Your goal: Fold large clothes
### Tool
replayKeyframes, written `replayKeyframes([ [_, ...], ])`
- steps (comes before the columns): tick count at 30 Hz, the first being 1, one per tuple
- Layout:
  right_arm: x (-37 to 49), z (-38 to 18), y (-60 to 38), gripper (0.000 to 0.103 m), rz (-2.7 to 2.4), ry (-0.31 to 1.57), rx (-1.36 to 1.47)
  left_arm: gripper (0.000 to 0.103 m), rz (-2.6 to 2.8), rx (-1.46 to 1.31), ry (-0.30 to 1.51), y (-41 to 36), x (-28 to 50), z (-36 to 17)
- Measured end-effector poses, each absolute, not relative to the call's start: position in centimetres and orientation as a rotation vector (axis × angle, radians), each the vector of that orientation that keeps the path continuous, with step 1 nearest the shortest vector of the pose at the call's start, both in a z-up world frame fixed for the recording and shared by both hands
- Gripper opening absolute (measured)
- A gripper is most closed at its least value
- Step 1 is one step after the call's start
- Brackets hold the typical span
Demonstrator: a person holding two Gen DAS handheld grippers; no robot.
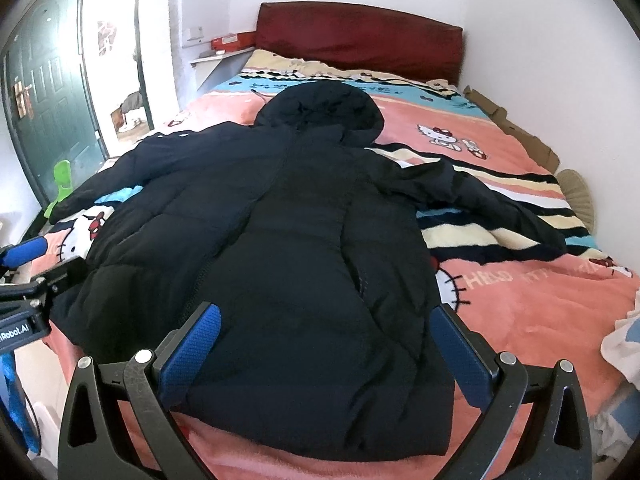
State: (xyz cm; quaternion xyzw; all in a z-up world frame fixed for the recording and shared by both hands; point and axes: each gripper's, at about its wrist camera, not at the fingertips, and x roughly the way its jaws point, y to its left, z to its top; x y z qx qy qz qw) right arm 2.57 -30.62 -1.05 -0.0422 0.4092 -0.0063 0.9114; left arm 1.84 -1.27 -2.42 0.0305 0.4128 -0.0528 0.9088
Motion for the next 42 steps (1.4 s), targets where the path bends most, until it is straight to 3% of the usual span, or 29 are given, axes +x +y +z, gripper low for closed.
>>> replayKeyframes([
  [33, 8.3, -0.8, -30.2, 0.102, 0.054, 0.894, -0.101, 0.087, -0.173, -0.008, 0.926, -1.2, 6.0, -3.3],
  [42, 14.0, 1.7, -37.1, 0.102, -0.009, 0.839, -0.001, 0.087, -0.202, -0.056, 1.000, -1.1, 9.2, -5.0],
])
